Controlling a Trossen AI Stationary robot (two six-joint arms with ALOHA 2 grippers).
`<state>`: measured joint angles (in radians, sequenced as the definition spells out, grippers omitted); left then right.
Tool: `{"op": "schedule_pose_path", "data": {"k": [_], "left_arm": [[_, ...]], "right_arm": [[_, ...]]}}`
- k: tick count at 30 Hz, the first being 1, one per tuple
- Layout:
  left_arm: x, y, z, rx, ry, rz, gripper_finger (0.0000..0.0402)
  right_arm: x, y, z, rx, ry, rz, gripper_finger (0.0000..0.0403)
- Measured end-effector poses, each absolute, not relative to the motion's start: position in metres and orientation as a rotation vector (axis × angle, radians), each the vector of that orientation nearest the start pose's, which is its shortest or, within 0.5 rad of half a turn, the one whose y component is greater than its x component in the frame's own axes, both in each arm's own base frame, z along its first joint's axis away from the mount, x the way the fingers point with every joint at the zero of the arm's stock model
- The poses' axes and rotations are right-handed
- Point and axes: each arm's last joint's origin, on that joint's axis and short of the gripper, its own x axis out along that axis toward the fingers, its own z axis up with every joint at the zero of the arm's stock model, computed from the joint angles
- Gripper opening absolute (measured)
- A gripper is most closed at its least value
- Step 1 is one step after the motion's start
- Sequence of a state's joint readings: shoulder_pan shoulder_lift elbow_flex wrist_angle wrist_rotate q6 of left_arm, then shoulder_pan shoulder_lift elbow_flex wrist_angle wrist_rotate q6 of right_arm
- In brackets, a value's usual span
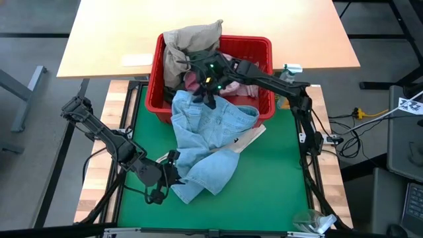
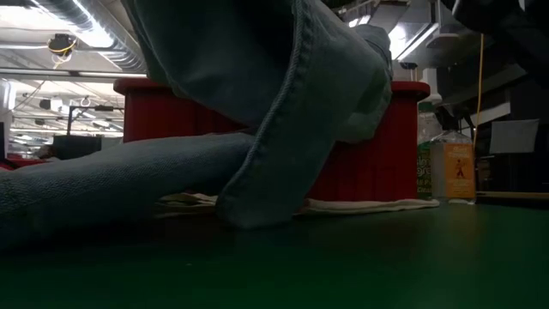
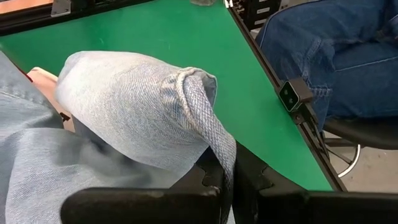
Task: Fold laundry
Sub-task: Fold the blue jeans
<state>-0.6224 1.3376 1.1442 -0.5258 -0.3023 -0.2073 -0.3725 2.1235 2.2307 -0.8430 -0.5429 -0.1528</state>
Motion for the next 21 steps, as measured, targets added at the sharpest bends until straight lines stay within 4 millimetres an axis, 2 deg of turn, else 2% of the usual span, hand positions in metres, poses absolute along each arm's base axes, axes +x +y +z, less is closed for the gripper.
{"op": "schedule_pose_path", "data": {"k": [11, 17, 21], "left_arm": [[0.2343, -0.1576, 0.3088, 0.185, 0.672, -0.257, 0.0004], [0.2342, -0.1575, 0.3086, 0.186, 0.674, -0.256, 0.0004], [0.2339, -0.1573, 0.3083, 0.189, 0.679, -0.256, 0.0004]], "right_arm": [[0.4336, -0.154, 0.3471, 0.211, 0.708, 0.213, 0.0166], [0.4378, -0.1584, 0.3507, 0.216, 0.674, 0.088, 0.0166], [0.4404, -0.1599, 0.3538, 0.187, 0.636, 0.069, 0.0166]]}}
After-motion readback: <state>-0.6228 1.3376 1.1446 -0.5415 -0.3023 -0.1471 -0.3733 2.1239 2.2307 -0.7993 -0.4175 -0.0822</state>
